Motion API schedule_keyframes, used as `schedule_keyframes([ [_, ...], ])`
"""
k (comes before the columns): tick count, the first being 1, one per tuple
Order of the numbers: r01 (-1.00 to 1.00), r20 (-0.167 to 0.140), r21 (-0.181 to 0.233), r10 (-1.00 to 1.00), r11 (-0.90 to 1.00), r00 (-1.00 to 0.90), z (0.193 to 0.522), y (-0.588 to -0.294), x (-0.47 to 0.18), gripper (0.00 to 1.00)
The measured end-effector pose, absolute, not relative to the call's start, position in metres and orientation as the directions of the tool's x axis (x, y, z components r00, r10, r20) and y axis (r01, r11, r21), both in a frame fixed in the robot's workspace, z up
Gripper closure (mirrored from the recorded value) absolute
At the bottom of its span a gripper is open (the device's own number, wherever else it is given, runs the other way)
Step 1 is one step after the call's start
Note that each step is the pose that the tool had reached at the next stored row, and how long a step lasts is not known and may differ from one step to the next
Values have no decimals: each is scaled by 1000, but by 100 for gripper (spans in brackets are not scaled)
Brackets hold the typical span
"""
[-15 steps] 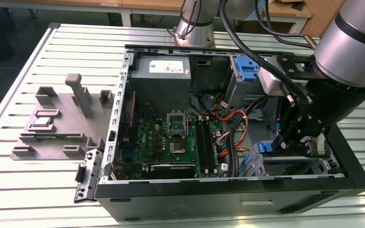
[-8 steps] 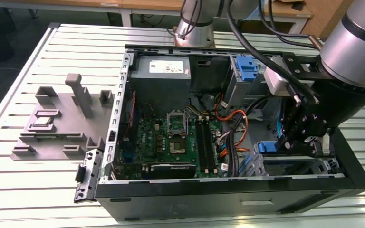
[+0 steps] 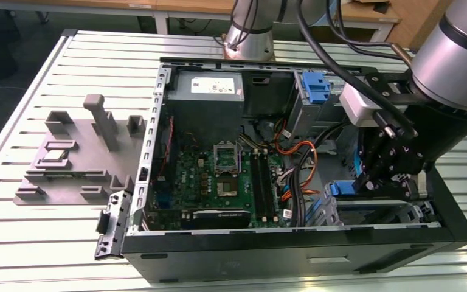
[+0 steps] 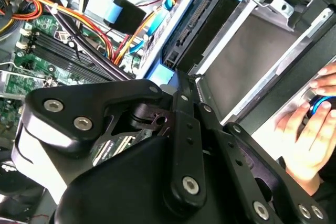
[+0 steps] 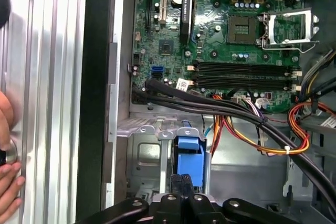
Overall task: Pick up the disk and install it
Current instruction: 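Insert the first disk wire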
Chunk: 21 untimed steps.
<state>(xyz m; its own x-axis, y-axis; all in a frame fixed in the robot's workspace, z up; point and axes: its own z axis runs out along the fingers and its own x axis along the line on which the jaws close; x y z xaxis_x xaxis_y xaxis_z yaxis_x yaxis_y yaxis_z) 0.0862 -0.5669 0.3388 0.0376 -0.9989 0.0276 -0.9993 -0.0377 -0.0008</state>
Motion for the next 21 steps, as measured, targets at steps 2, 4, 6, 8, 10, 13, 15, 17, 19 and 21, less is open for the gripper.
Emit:
schedule_keyframes([
  [2,-999,27,-1,-998,-49,49,340,-567,86,90],
  [4,-998,27,-1,-998,-61,61,342,-567,86,90],
  [6,-997,26,-1,-997,-72,72,343,-567,86,90],
  [8,-997,25,-1,-996,-80,80,344,-567,86,90],
  [10,-997,25,-1,-996,-82,82,344,-567,86,90],
  [13,-997,27,-3,-996,-82,82,344,-567,86,90],
  [15,-997,30,-9,-996,-82,82,343,-567,86,90],
  [17,-996,32,-17,-996,-82,82,343,-567,86,90],
  [19,-996,34,-27,-996,-82,81,342,-567,86,90],
  [21,-996,35,-32,-996,-82,81,342,-567,86,90],
])
